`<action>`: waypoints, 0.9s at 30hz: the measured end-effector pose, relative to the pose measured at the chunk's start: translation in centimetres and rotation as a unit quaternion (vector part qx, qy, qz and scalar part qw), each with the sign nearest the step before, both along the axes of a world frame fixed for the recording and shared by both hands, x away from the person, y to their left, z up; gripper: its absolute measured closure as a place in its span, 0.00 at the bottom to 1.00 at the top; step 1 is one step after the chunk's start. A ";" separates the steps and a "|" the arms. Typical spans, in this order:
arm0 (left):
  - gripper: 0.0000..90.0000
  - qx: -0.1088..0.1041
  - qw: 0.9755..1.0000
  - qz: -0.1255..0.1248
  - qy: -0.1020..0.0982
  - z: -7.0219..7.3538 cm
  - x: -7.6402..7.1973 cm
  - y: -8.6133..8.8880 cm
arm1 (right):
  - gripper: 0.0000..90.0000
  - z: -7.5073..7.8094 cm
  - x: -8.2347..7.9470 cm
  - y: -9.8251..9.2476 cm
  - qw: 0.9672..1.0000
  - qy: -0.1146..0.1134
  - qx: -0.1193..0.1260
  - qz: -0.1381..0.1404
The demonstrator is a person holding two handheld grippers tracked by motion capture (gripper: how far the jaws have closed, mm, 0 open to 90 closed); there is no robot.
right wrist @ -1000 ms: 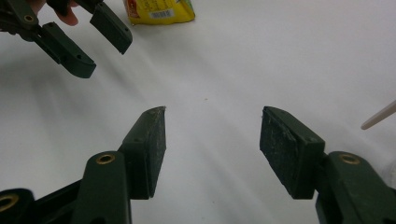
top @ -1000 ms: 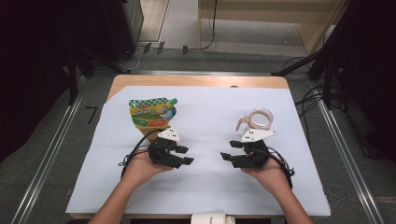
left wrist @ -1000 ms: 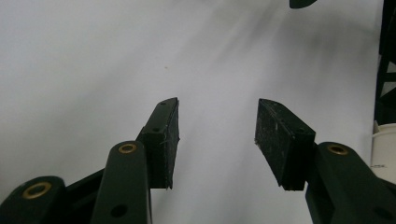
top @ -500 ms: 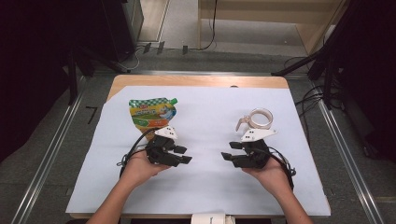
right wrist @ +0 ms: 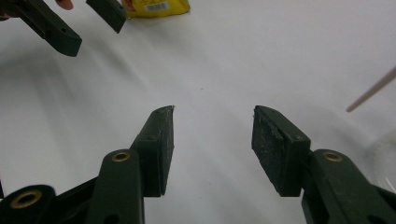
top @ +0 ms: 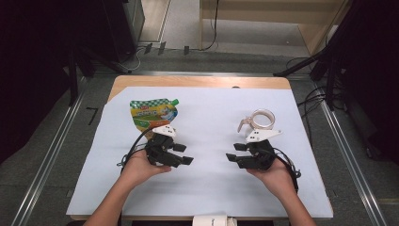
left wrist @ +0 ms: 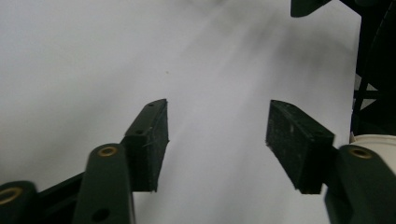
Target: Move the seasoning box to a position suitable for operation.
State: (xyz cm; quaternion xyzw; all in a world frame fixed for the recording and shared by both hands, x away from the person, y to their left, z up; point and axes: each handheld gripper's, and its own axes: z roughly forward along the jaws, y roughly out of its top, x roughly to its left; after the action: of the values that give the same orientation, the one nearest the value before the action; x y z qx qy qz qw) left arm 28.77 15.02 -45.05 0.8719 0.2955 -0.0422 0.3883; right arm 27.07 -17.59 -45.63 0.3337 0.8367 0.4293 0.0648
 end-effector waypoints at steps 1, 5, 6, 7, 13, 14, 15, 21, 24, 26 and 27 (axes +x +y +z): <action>0.49 0.000 1.000 0.000 0.000 0.0 0.0 0.0 | 0.56 0.0 0.0 0.0 1.000 0.000 0.000 0.000; 0.52 0.005 1.000 -0.014 -0.005 0.4 -0.2 -0.2 | 0.56 0.3 -0.5 -1.3 1.000 -0.002 0.001 -0.021; 0.52 0.000 1.000 -0.019 -0.005 0.4 -0.2 -0.2 | 0.57 0.3 -0.6 -1.6 1.000 -0.003 0.002 -0.025; 0.52 0.000 1.000 -0.021 -0.005 0.5 -0.3 -0.2 | 0.57 0.4 -0.7 -2.0 1.000 -0.006 0.005 -0.030; 0.52 -0.002 1.000 -0.020 -0.001 0.5 -0.2 -0.4 | 0.57 0.4 -0.9 -3.0 0.999 -0.010 0.004 -0.045; 0.52 -0.002 1.000 -0.017 -0.002 0.6 -0.1 -0.4 | 0.57 0.4 -0.8 -3.4 0.999 -0.017 0.000 -0.049; 0.52 -0.003 1.000 -0.017 -0.003 0.6 -0.1 -0.4 | 0.56 0.5 -0.8 -3.5 0.999 -0.018 -0.003 -0.051; 0.52 0.002 1.000 -0.013 -0.004 0.5 -0.1 -0.4 | 0.53 0.5 -0.8 -4.8 0.997 -0.019 -0.019 -0.077; 0.52 0.003 1.000 -0.013 -0.004 0.5 -0.1 -0.4 | 0.50 0.5 -0.9 -6.0 0.994 -0.020 -0.020 -0.104; 0.52 0.003 1.000 -0.013 -0.004 0.5 -0.1 -0.4 | 0.48 0.4 -0.8 -6.5 0.993 -0.024 -0.019 -0.118; 0.52 0.002 1.000 -0.012 -0.004 0.5 -0.1 -0.4 | 0.47 0.3 -0.7 -6.7 0.992 -0.024 -0.020 -0.123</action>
State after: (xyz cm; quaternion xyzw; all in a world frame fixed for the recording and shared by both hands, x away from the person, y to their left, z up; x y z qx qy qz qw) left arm 28.67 14.63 -44.53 0.8764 0.2833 -0.0427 0.3872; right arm 26.35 -24.30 -45.28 0.4226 0.7959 0.4089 0.1442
